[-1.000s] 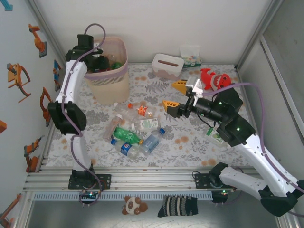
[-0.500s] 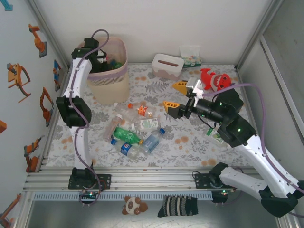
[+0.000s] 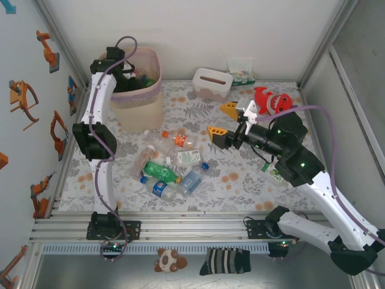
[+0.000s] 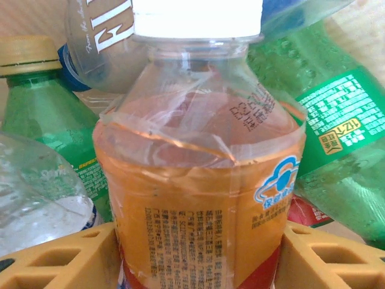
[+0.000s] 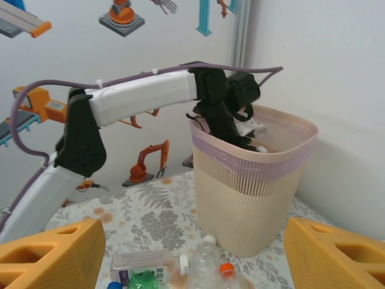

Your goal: Put the plastic bottles in the bin

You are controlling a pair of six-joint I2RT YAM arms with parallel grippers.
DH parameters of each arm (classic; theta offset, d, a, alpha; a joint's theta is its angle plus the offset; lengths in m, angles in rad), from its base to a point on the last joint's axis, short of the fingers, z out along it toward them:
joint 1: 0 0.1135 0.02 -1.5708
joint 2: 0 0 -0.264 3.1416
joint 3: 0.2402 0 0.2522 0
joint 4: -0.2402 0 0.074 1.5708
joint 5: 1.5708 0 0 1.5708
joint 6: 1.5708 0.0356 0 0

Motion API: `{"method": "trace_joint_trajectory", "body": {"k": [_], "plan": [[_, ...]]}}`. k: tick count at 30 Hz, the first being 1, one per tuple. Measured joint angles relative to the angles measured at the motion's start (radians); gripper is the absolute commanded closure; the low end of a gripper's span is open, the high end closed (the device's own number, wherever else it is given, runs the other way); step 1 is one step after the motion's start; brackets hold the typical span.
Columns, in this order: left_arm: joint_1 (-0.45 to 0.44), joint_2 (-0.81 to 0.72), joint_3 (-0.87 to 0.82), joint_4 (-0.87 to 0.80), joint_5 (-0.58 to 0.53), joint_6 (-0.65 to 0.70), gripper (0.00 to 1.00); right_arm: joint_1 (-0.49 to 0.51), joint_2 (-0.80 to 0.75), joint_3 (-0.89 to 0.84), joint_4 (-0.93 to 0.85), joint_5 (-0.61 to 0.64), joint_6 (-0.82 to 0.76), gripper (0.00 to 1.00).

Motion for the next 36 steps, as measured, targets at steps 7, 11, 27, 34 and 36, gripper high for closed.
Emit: {"method": "trace_joint_trajectory", "body": {"k": [7,11,27,34,36], "plan": [[0.0,-0.06,0.0,0.0,0.019,-0.004,0.34,0.0,0.0,0.0,-0.038,0.071,0.0,0.23],[0.0,-0.111,0.001,0.0,0.032,-0.006,0.34,0.0,0.0,0.0,-0.044,0.098,0.005,0.23],[-0.017,-0.31,-0.109,0.092,0.112,-0.008,0.34,-0.134,0.061,0.029,-0.252,0.458,0.155,0.22],[-0.033,-0.524,-0.39,0.294,0.191,-0.029,0.34,-0.289,0.098,0.026,-0.355,0.459,0.275,0.21],[-0.035,-0.593,-0.496,0.372,0.211,-0.041,0.33,-0.336,0.101,0.011,-0.378,0.455,0.304,0.21]]}}
